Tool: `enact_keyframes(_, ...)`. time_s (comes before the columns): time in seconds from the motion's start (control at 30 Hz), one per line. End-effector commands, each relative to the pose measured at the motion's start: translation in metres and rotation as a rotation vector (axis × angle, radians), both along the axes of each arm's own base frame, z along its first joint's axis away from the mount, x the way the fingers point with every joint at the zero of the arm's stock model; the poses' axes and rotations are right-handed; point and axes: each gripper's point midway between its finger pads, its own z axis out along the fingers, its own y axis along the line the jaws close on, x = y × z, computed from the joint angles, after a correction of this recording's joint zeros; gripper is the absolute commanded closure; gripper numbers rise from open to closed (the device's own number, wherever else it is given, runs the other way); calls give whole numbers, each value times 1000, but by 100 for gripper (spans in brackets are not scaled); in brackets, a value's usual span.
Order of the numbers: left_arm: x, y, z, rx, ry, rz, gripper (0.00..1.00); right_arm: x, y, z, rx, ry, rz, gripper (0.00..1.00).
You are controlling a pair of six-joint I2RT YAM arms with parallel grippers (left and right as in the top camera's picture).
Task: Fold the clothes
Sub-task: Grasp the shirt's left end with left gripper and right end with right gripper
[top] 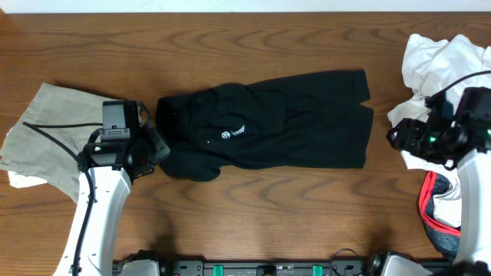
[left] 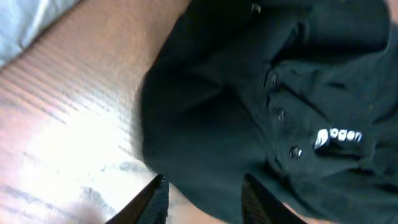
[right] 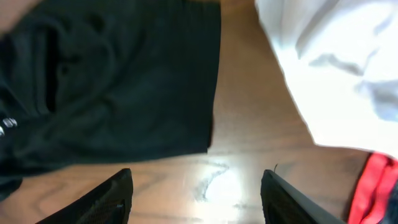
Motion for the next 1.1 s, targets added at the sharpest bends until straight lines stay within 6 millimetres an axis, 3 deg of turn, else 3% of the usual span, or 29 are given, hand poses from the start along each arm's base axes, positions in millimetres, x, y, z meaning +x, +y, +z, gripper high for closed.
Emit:
enact_keyframes(0.0, -5, 0, 1, 10, 18, -38, 60, -3, 3, -18, 7, 73, 35, 35)
enact_keyframes(0.17, -17, -2, -3, 5, 70, -39, 59, -7, 9, -49, 48, 199, 62, 34)
enact_keyframes(0.33, -44, -12, -13, -50, 178, -57, 54, -9, 16, -72, 76, 282, 84, 34)
enact_keyframes(0.67, -73, -37, -54, -121, 267, -65, 52, -3, 33, -90, 75, 312, 146, 35)
enact_keyframes(0.9, -65, -37, -77, -114, 192, -85, 43, 2, 28, -93, 13, 299, 159, 34)
enact_keyframes(1.07, -49, -37, -83, -107, 105, -91, 31, 1, 28, -93, 12, 305, 158, 34)
